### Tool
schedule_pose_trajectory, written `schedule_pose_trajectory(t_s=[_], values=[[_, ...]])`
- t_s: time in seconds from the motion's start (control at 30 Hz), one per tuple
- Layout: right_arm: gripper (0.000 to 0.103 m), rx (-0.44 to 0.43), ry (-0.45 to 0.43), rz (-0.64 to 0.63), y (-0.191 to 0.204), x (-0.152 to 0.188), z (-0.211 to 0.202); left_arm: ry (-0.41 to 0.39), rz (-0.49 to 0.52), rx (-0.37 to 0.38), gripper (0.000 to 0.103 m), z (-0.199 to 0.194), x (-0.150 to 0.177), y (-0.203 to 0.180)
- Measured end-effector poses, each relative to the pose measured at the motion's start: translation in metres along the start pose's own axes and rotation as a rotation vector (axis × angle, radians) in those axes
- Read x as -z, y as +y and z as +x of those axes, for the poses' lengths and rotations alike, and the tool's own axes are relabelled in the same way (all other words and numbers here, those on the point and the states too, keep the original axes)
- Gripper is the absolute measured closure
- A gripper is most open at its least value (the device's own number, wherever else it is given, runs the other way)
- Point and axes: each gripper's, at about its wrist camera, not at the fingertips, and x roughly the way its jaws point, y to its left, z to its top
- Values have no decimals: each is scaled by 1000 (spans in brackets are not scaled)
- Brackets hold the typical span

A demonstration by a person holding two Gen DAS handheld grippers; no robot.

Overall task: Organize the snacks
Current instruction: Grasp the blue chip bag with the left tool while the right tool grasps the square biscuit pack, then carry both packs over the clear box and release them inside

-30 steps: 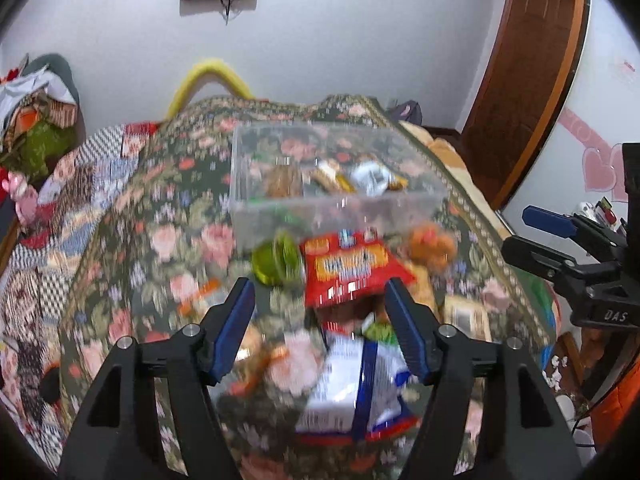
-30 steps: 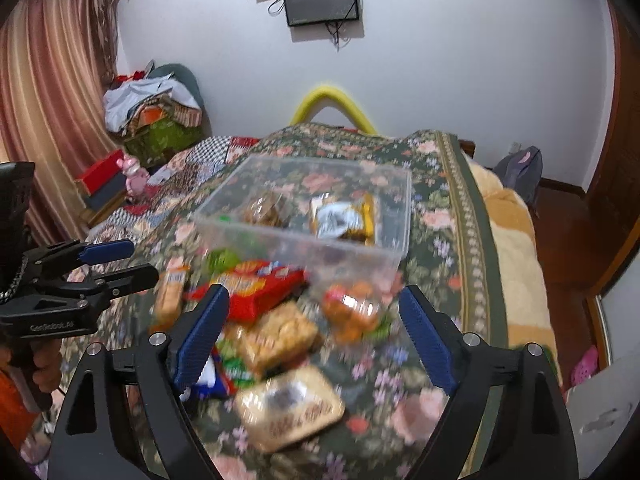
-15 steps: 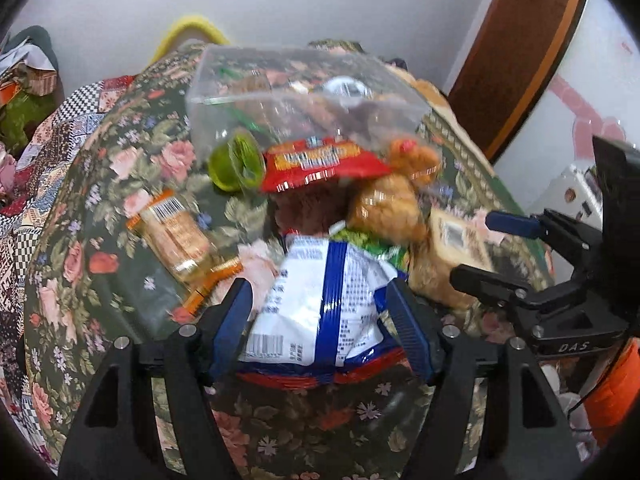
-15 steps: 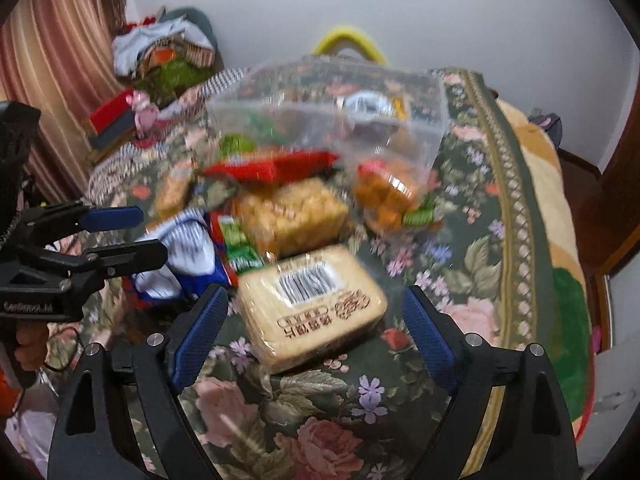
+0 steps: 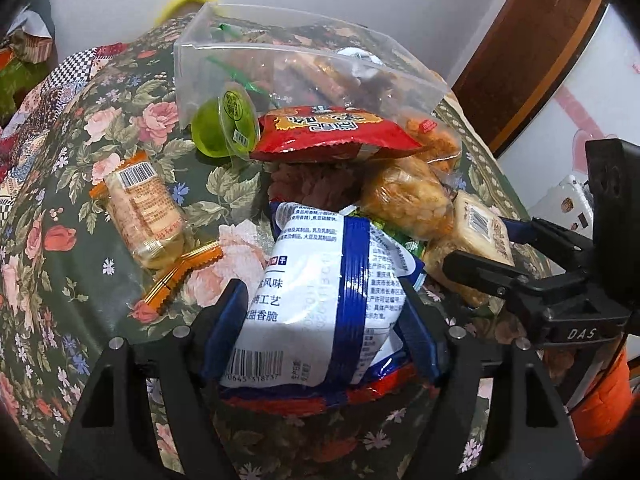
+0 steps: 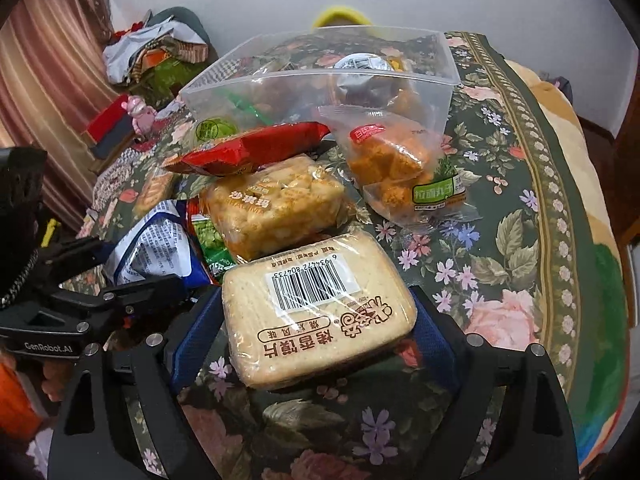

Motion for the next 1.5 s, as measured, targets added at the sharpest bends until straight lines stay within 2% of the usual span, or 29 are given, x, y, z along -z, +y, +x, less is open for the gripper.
schedule_pose_trajectory(t_s=[0.13, 0.3, 0.67, 1.1, 1.5], values=[[21, 14, -15, -7, 3, 4, -5, -31, 38, -18, 44, -7, 2, -7], [22, 40, -31, -15, 6, 7, -13, -65, 75, -52, 50, -22, 6, -15], [22, 70, -127, -24, 10, -5, -47, -180, 63, -68, 52, -70, 0, -14], [22, 89, -269, -30, 14, -49, -72, -352, 68, -84, 52, -107, -56, -16], [21, 131, -362, -43, 7, -98, -71, -387, 73, -87, 52, -84, -120, -12]])
